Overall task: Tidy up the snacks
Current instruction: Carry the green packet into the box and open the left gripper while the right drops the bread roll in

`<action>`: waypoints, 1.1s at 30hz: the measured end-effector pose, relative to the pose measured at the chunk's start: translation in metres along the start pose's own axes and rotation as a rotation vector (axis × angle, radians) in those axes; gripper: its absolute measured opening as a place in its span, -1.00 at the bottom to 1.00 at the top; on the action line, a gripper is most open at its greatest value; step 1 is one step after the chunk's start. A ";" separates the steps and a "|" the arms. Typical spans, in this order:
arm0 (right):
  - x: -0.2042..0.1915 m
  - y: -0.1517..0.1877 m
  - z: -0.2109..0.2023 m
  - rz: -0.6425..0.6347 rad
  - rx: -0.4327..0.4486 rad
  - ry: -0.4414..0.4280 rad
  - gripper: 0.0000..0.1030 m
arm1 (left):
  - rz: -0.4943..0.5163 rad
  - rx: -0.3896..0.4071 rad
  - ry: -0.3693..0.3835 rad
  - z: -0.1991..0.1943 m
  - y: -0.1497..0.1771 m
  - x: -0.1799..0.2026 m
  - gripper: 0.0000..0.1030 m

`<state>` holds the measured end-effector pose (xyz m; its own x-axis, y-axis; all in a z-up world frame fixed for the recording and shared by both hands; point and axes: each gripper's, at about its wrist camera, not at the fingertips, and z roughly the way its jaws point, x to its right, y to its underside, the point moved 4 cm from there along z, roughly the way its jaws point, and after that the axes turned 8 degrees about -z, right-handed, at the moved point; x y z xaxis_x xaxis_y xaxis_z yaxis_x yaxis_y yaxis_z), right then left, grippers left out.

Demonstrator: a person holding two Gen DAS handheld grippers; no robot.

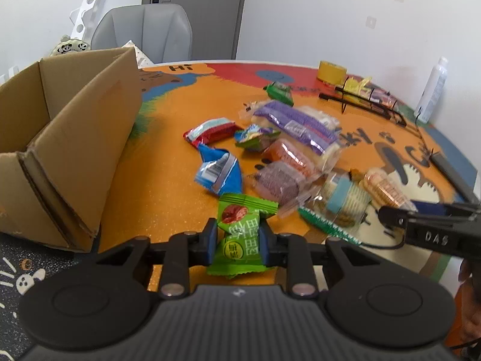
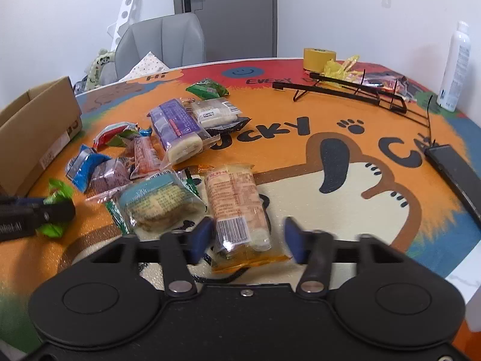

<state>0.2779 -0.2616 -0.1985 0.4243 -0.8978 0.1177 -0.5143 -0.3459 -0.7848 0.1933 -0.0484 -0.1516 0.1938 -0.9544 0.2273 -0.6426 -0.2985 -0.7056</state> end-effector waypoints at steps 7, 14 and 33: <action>0.008 -0.007 -0.014 0.081 0.040 -0.042 -0.34 | 0.022 0.043 0.014 -0.017 -0.010 0.006 -0.48; 0.006 -0.025 -0.029 0.099 0.090 -0.058 -0.34 | 0.029 0.091 0.015 -0.037 -0.026 -0.001 -0.48; -0.043 -0.072 -0.053 0.028 0.155 -0.080 -0.34 | 0.040 0.150 0.030 -0.081 -0.067 -0.025 -0.48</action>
<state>0.2571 -0.2122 -0.1142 0.4723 -0.8800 0.0507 -0.4079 -0.2692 -0.8724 0.1718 -0.0038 -0.0556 0.1470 -0.9654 0.2156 -0.5313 -0.2609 -0.8060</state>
